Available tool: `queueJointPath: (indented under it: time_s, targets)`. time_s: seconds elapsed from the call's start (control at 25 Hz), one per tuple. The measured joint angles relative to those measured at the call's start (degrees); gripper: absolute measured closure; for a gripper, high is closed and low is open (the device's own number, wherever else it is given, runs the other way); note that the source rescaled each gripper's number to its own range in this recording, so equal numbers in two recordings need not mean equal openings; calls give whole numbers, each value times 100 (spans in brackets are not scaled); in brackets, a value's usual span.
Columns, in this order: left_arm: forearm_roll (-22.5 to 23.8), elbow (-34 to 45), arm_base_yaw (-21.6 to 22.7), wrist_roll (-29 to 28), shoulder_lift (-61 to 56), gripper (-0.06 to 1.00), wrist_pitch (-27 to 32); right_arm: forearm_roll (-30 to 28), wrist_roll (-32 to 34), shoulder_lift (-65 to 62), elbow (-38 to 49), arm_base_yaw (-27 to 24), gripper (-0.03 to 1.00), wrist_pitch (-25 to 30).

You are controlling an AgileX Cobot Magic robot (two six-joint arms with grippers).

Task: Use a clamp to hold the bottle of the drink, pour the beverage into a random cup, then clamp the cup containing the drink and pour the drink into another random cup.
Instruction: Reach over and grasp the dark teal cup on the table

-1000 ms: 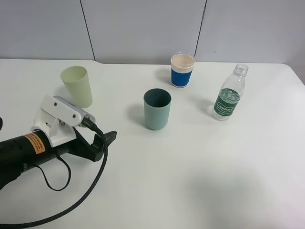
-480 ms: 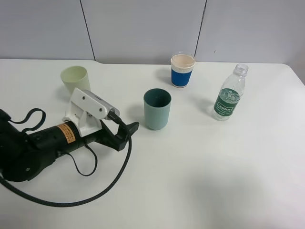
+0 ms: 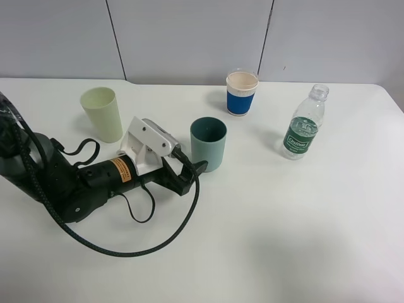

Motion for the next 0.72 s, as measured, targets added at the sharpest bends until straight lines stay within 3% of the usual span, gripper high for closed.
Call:
queueJointPath:
  time_s: [0.44, 0.72]
  targets:
    - [605, -698, 0, -60, 373, -6, 0, 0, 0, 0, 0, 0, -2, 0]
    - [695, -1126, 0, -608, 675, -6, 7, 0, 0, 0, 0, 0, -2, 0]
